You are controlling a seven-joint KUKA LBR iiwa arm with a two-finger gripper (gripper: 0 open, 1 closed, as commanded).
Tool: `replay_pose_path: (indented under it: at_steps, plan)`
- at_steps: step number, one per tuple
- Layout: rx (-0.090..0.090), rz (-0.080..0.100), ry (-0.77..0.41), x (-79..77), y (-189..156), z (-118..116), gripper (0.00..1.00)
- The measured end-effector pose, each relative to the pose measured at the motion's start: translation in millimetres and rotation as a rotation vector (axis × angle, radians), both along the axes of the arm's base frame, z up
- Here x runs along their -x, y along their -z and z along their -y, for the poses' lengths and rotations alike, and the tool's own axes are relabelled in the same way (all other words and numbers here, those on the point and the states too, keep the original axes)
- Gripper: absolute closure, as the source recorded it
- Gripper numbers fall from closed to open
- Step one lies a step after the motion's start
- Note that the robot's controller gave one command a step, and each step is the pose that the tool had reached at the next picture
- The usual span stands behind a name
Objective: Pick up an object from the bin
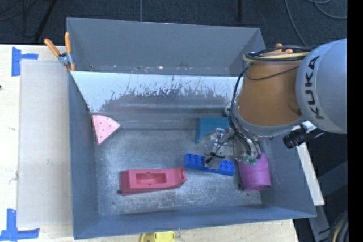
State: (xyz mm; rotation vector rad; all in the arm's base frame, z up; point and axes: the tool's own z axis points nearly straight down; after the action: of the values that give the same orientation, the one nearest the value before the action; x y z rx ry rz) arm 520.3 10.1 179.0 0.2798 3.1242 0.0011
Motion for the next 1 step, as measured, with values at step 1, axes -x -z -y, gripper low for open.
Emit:
replay_pose_path:
  at_steps: [1]
  plan:
    - [0.0,-0.008,0.015,13.8,2.4,31.0,0.0]
